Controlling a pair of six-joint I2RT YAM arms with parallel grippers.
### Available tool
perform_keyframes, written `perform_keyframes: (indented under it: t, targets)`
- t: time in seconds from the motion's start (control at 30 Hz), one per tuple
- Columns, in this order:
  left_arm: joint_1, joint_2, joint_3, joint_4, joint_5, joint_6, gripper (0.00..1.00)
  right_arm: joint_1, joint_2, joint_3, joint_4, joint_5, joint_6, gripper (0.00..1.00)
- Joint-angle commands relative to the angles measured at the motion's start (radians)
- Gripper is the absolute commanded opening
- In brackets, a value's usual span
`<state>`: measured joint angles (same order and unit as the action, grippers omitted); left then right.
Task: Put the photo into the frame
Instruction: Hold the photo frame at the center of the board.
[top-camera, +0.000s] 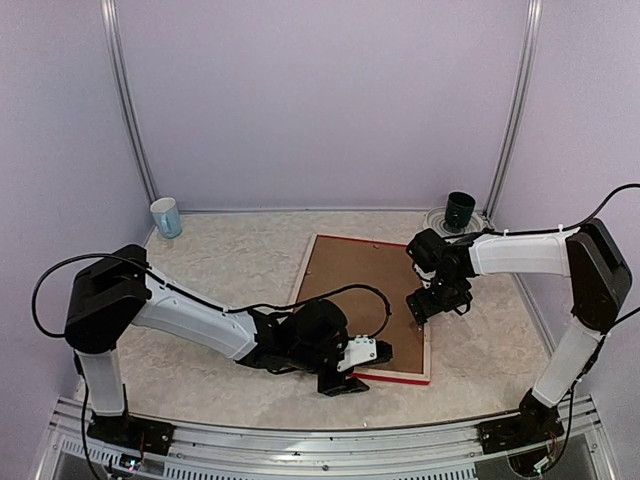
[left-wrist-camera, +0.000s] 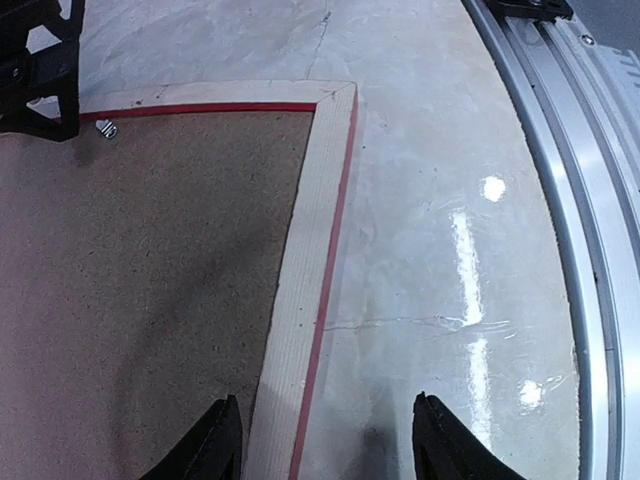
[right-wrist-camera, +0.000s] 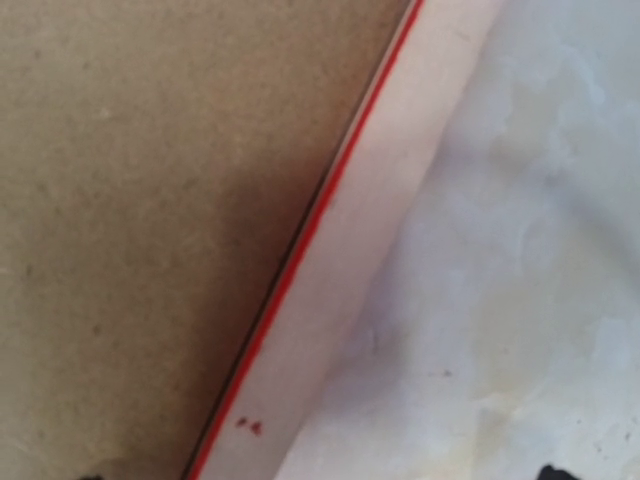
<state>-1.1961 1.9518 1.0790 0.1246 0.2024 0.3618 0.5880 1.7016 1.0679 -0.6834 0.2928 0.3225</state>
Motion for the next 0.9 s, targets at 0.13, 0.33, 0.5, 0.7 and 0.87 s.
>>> perform_keyframes:
  t: [0.13, 0.33, 0.5, 0.7, 0.87]
  targets:
    - [0.009, 0.047, 0.021, 0.028, -0.065, 0.016, 0.55, -0.008, -0.003, 0.005, -0.005, -0.001, -0.009, 0.94]
    - [0.016, 0.062, 0.030, 0.024, -0.076, 0.002, 0.48, -0.008, 0.013, 0.024, -0.018, -0.002, -0.009, 0.94]
    - [0.022, 0.078, 0.042, 0.024, -0.082, -0.018, 0.39, -0.008, 0.019, 0.034, -0.058, 0.028, -0.010, 0.94]
    - [0.026, 0.093, 0.050, 0.023, -0.076, -0.029, 0.34, -0.008, 0.055, 0.038, -0.057, 0.050, -0.007, 0.94]
    - [0.026, 0.093, 0.049, 0.023, -0.072, -0.033, 0.29, -0.008, 0.085, 0.046, -0.036, 0.061, 0.008, 0.94]
